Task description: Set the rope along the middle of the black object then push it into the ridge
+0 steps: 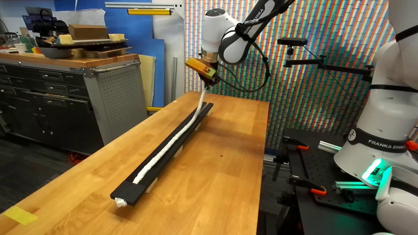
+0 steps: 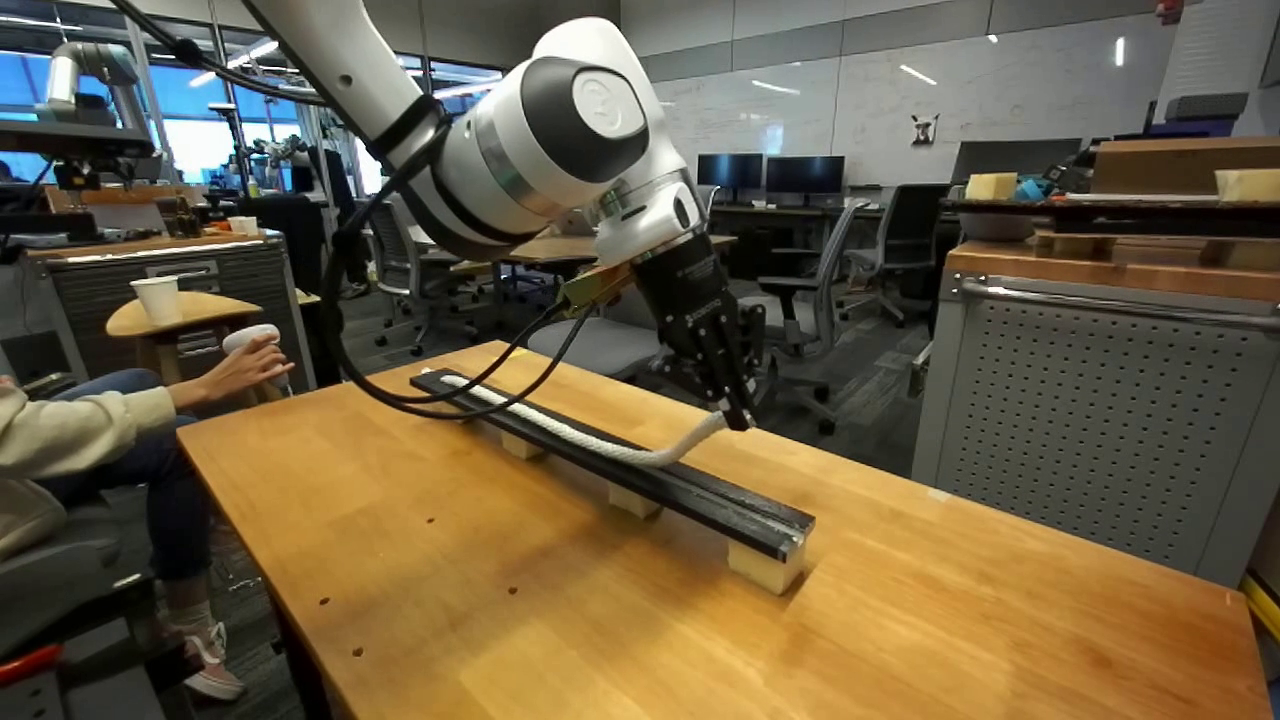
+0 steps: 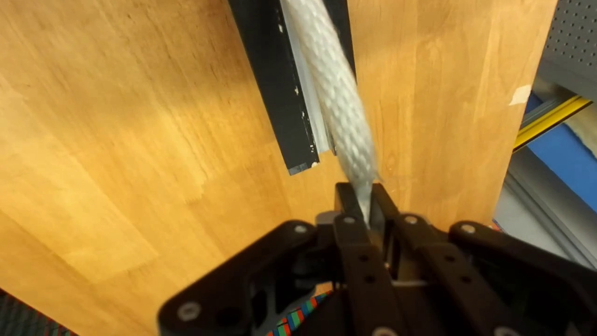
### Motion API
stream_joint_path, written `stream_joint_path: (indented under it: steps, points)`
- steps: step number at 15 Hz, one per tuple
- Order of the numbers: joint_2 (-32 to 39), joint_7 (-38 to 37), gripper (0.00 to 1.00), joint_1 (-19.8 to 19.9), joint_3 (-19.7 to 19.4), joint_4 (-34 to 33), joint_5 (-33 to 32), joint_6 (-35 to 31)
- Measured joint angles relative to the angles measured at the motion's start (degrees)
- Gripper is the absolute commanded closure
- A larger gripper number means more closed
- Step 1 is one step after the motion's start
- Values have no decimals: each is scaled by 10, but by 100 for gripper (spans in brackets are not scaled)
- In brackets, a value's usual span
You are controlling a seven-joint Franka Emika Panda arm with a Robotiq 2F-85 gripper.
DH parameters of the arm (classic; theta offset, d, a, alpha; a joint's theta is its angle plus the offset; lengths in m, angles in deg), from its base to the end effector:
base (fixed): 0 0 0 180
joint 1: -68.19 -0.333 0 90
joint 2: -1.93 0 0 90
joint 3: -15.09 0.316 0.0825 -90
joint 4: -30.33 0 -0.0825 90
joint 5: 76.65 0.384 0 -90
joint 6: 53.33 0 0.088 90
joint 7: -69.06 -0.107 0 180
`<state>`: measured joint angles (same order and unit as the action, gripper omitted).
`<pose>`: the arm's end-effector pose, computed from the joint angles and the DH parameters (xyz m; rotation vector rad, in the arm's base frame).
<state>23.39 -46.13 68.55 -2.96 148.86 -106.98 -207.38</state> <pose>0.5870 -0.1713 0.2794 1.7967 -2.3709 0.6851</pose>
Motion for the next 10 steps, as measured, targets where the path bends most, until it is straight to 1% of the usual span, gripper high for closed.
stream_joint_path:
  steps: [4, 8, 10]
  points:
    - [17, 0, 97, 0, -3, -10, 10, 0]
    - [39, 42, 97, 0, 0, -25, 50, 9]
    - [50, 57, 97, 0, 0, -38, 60, 22]
